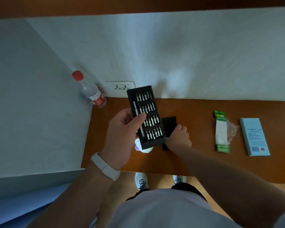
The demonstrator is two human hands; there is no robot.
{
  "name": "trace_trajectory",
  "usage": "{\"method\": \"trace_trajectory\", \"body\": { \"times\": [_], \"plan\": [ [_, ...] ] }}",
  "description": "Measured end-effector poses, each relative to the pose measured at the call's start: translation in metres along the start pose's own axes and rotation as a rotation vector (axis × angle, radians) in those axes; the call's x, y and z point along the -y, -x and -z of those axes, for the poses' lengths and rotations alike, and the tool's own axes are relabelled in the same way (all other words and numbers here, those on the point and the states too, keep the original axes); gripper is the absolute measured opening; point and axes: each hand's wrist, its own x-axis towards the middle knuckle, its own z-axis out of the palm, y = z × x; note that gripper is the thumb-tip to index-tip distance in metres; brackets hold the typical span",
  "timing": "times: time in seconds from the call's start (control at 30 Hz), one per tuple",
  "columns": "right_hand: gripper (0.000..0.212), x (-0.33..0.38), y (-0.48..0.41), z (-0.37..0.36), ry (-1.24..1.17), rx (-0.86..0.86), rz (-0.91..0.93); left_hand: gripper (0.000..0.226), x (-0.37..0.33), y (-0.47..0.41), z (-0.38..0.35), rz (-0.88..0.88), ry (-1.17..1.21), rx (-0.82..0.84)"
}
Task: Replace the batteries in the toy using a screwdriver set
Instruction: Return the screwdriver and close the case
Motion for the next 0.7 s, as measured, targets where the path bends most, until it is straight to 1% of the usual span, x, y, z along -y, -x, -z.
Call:
{"method": "trace_trajectory", "body": {
  "times": [0.1, 0.17, 0.3, 0.33, 0.37, 0.43, 0.5, 0.6, 0.67, 0.7],
  "plan": [
    [0.072, 0.004, 0.001, -0.002, -0.046, -0.003, -0.021, 0.012, 0.001, -0.002, 0.014, -0.016, -0.004, 0.015],
    [0.058, 0.002, 0.003, -0.004, -0.111, -0.001, -0.02, 0.012, 0.001, -0.004, 0.023, -0.027, -0.016, 0.041],
    [0.018, -0.006, 0.008, -0.006, -0.273, -0.006, -0.006, 0.017, 0.001, -0.007, 0.038, -0.047, -0.024, 0.11],
    [0.011, -0.009, 0.009, -0.006, -0.328, -0.008, -0.002, 0.017, 0.001, -0.008, 0.04, -0.046, -0.015, 0.127],
    [0.009, -0.011, 0.011, -0.006, -0.382, -0.017, 0.0, 0.017, 0.001, -0.009, 0.042, -0.044, -0.007, 0.141],
    [0.014, -0.016, 0.016, -0.004, -0.494, -0.041, -0.017, 0.015, 0.0, -0.011, 0.044, -0.047, -0.005, 0.157],
    [0.025, -0.02, 0.022, 0.001, -0.65, -0.027, -0.042, 0.014, -0.001, -0.012, 0.042, -0.052, -0.006, 0.168],
    [0.04, -0.026, 0.033, 0.015, -0.951, 0.063, -0.088, 0.017, -0.004, -0.013, 0.038, -0.038, 0.027, 0.196],
    [0.046, -0.03, 0.046, 0.028, -1.236, 0.16, -0.111, 0.02, -0.007, -0.012, 0.034, -0.034, 0.043, 0.227],
    [0.05, -0.032, 0.053, 0.035, -1.372, 0.213, -0.091, 0.022, -0.007, -0.011, 0.031, -0.03, 0.043, 0.244]
  ]
}}
